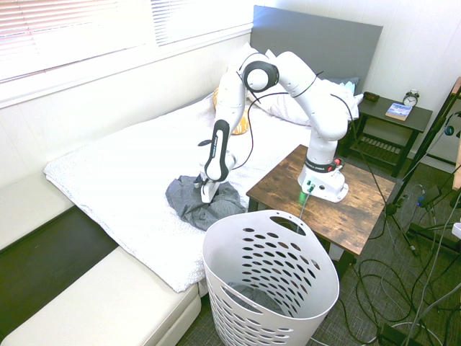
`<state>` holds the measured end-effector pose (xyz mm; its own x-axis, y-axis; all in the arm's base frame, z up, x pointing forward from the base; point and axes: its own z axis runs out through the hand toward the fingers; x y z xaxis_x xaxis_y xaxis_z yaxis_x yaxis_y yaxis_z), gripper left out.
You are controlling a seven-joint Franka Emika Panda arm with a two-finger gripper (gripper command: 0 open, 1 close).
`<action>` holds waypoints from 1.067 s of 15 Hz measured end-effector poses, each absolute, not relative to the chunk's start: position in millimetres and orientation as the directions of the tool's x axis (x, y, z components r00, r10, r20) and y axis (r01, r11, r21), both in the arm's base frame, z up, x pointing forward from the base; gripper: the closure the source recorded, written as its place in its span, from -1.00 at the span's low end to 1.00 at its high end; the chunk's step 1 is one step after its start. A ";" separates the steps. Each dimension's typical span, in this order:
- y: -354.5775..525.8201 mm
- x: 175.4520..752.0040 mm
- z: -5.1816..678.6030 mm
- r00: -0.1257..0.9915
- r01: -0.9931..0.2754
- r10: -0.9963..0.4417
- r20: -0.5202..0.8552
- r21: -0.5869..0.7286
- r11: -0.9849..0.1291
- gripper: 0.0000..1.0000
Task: Put my clothes in the laundry bag
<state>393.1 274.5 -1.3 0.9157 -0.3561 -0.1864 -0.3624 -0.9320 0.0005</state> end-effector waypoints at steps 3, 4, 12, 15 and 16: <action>272.6 393.5 -1.7 0.912 -0.369 -0.361 -0.193 -0.002 -0.930 1.00; 272.2 394.0 -1.4 0.911 -0.372 -0.364 -0.196 -0.004 -0.928 1.00; 264.7 398.2 1.6 0.895 -0.399 -0.385 -0.225 -0.019 -0.917 1.00; 264.3 403.1 18.8 0.895 -0.395 -0.382 -0.232 -0.010 -0.919 1.00; 265.0 407.2 35.3 0.896 -0.392 -0.380 -0.229 -0.008 -0.920 1.00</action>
<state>407.2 265.0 35.3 0.8961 -0.3802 -0.2289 -0.3923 -0.9198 -0.0084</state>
